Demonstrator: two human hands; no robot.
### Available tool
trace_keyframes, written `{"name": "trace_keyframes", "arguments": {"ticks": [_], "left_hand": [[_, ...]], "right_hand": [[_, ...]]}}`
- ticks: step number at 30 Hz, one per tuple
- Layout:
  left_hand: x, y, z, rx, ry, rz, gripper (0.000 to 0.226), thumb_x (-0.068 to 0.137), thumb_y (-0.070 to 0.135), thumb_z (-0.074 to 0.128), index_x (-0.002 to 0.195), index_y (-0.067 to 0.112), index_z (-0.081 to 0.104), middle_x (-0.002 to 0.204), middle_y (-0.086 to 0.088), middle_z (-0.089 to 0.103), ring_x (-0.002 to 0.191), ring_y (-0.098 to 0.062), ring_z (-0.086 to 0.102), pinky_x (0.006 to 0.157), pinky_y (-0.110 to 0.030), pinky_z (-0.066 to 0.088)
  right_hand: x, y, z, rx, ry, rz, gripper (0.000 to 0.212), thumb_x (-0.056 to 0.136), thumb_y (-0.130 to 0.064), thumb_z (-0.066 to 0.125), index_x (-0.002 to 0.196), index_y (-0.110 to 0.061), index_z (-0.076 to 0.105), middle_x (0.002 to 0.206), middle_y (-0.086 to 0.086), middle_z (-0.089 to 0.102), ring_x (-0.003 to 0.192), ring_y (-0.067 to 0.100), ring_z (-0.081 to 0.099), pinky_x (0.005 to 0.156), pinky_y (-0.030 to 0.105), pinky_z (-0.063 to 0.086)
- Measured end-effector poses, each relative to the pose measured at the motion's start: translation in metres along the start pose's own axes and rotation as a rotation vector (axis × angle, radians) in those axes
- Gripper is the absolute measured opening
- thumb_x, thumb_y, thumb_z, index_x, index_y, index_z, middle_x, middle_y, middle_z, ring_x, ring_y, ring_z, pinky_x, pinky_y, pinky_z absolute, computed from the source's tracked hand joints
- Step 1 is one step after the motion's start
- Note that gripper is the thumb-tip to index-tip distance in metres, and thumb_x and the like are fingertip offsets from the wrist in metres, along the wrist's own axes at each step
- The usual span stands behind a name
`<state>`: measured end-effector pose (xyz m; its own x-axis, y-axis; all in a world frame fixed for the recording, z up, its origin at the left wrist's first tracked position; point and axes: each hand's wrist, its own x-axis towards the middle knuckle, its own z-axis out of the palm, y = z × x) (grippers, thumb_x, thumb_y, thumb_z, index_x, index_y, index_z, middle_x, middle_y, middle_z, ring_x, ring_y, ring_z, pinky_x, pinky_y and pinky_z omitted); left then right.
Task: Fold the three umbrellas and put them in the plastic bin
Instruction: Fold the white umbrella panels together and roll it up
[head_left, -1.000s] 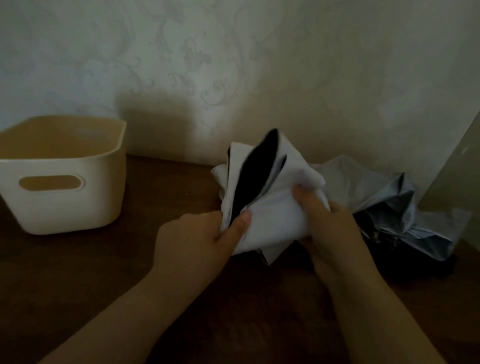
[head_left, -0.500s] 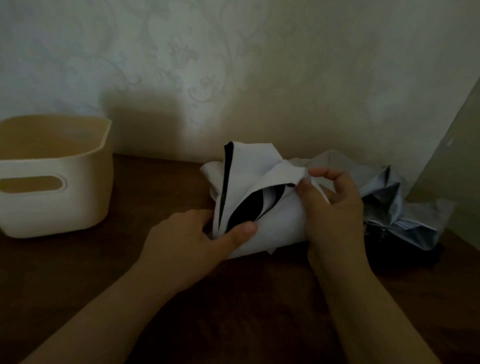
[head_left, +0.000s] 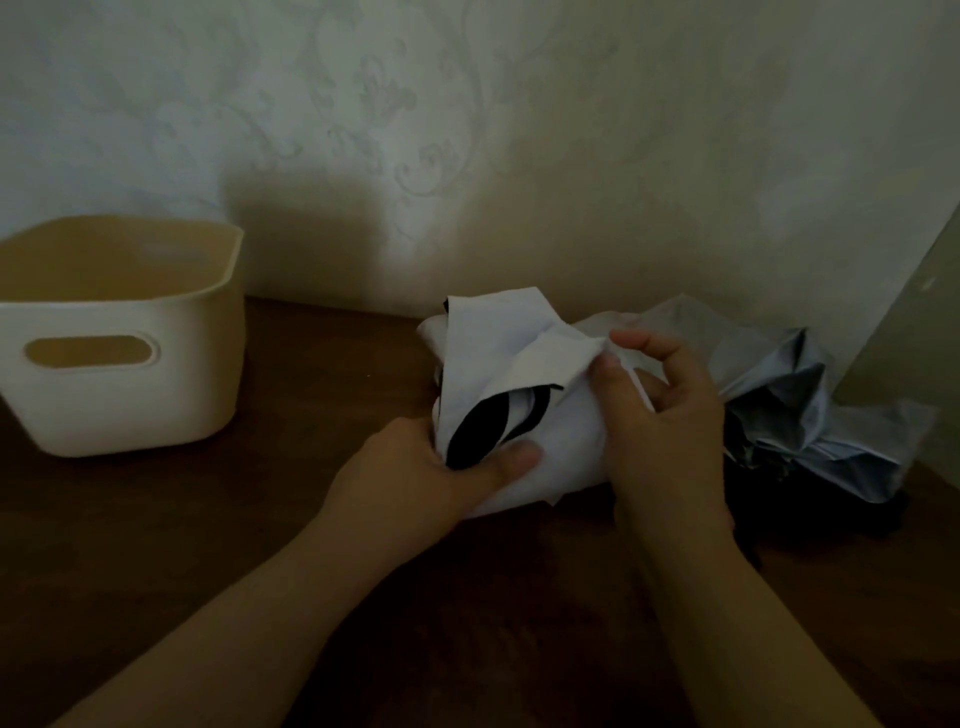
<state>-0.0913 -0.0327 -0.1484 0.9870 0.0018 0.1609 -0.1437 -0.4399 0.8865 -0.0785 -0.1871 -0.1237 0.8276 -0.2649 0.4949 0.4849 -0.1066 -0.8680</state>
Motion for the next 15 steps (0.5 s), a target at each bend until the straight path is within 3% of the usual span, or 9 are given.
{"name": "trace_keyframes", "arguments": {"ticks": [2,6,8,10,12,15], "left_hand": [[0.001,0.001,-0.001,-0.131,0.007,-0.035,0.056,0.049,0.065,0.059,0.071,0.015,0.068,0.059,0.003,0.065,0.057,-0.008,0.063,0.054,-0.023,0.048],[0.002,0.003,-0.009,-0.19,-0.039,-0.066,0.08,0.053,0.063,0.057,0.096,-0.004,0.067,0.091,-0.023,0.068,0.076,-0.026,0.067,0.058,-0.02,0.048],[0.005,0.002,-0.015,-0.182,-0.101,-0.12,0.086,0.049,0.066,0.058,0.101,-0.002,0.066,0.094,-0.021,0.069,0.081,-0.03,0.067,0.07,-0.026,0.052],[0.007,-0.001,-0.022,-0.196,-0.213,-0.214,0.076,0.041,0.068,0.062,0.094,0.015,0.068,0.086,-0.005,0.074,0.081,-0.024,0.07,0.078,-0.031,0.056],[0.004,0.002,-0.027,-0.246,-0.371,-0.237,0.06,0.039,0.068,0.067,0.081,0.027,0.07,0.077,0.0,0.075,0.076,-0.021,0.072,0.071,-0.031,0.059],[0.003,0.004,-0.026,-0.214,-0.441,-0.209,0.06,0.057,0.063,0.063,0.09,0.014,0.068,0.07,-0.015,0.072,0.057,-0.024,0.067,0.058,-0.034,0.058]], "right_hand": [[0.0,0.0,0.0,0.011,-0.015,-0.017,0.008,0.09,-0.022,0.06,0.089,-0.029,0.059,0.055,0.011,0.06,0.052,0.013,0.055,0.045,0.023,0.043],[-0.002,0.0,0.003,0.058,-0.059,0.016,0.015,0.09,-0.019,0.06,0.088,-0.034,0.059,0.058,0.0,0.062,0.058,0.01,0.057,0.051,0.026,0.045],[-0.002,-0.003,0.003,0.095,-0.087,0.04,0.018,0.09,-0.017,0.06,0.09,-0.035,0.06,0.06,0.006,0.061,0.061,0.017,0.056,0.054,0.03,0.045],[-0.002,-0.004,0.003,0.113,-0.129,0.053,0.017,0.09,-0.016,0.059,0.094,-0.033,0.059,0.058,0.006,0.061,0.06,0.018,0.057,0.054,0.03,0.047],[-0.002,-0.005,0.003,0.135,-0.166,0.052,0.017,0.09,-0.014,0.058,0.097,-0.03,0.058,0.052,-0.002,0.061,0.056,0.01,0.058,0.051,0.025,0.049],[0.001,-0.003,0.002,0.16,-0.182,0.081,0.018,0.09,-0.015,0.058,0.1,-0.029,0.058,0.054,-0.005,0.064,0.059,0.006,0.062,0.055,0.023,0.052]]}}
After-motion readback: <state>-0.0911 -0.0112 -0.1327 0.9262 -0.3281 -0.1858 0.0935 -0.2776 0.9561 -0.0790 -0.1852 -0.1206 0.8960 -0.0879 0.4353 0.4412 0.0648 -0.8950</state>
